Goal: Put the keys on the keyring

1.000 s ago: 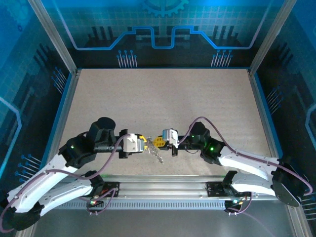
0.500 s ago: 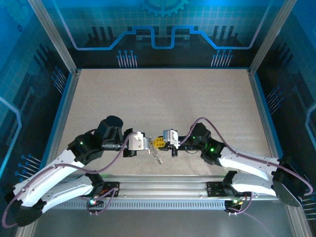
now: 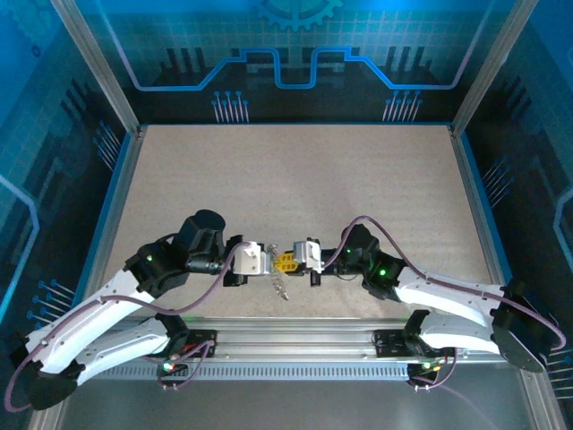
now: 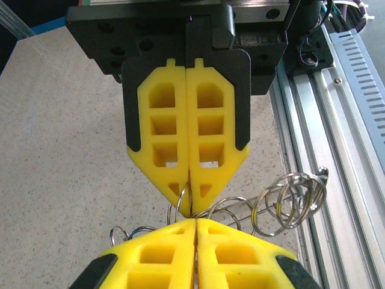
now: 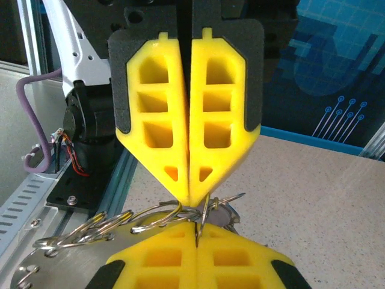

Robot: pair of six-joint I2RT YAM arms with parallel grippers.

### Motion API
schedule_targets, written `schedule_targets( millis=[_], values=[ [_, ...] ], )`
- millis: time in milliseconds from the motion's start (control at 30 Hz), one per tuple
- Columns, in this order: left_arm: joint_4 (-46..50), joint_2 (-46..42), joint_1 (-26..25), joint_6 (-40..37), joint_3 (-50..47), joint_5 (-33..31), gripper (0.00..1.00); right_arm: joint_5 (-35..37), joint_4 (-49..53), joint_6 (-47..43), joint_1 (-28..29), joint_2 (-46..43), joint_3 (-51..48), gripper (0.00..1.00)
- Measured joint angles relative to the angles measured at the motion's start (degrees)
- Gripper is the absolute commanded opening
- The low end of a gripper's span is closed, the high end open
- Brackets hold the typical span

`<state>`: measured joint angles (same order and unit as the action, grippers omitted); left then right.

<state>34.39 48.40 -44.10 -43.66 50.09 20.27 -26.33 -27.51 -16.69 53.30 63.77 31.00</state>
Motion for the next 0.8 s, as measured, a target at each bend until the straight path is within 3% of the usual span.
schedule_targets(
  millis=[300, 800],
  values=[
    [0.22, -0.61, 0.00, -0.87, -0.15, 0.13, 0.34, 0.85, 1.55, -2.91, 0.76, 0.00, 0.42, 0.00],
    [-4.33, -4.76, -0.11, -1.36, -2.80, 0.09, 0.33, 0.46, 1.29, -3.96, 2.21, -0.26, 0.61, 0.00]
  ],
)
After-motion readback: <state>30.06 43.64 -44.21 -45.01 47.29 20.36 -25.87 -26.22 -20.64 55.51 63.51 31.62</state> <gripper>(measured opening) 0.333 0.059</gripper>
